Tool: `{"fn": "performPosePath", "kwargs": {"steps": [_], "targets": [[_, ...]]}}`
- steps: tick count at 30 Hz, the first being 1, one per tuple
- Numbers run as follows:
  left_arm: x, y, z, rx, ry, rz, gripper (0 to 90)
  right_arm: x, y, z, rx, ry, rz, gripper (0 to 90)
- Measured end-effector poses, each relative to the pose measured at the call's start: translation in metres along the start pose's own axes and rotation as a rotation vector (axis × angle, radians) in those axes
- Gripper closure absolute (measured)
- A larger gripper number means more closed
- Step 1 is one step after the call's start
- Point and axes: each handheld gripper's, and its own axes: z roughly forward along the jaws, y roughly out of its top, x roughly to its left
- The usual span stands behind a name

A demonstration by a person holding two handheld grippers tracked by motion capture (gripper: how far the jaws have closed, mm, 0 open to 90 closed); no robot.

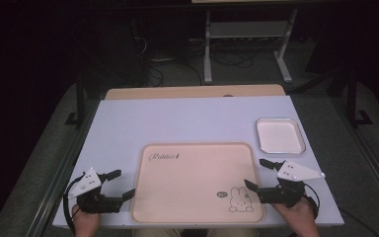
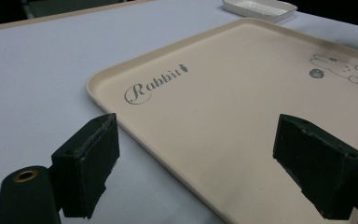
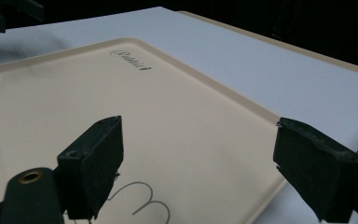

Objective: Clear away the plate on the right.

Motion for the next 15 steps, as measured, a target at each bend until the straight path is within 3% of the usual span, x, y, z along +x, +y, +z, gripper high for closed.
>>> {"fn": "performPosePath", "kwargs": {"steps": [15], "targets": [[-0.0003, -0.0003, -0.0005, -0.001, -0.005, 0.009, 14.0, -0.0003, 0.0002, -0.0020, -0.003, 0.022, 0.000, 14.7]]}}
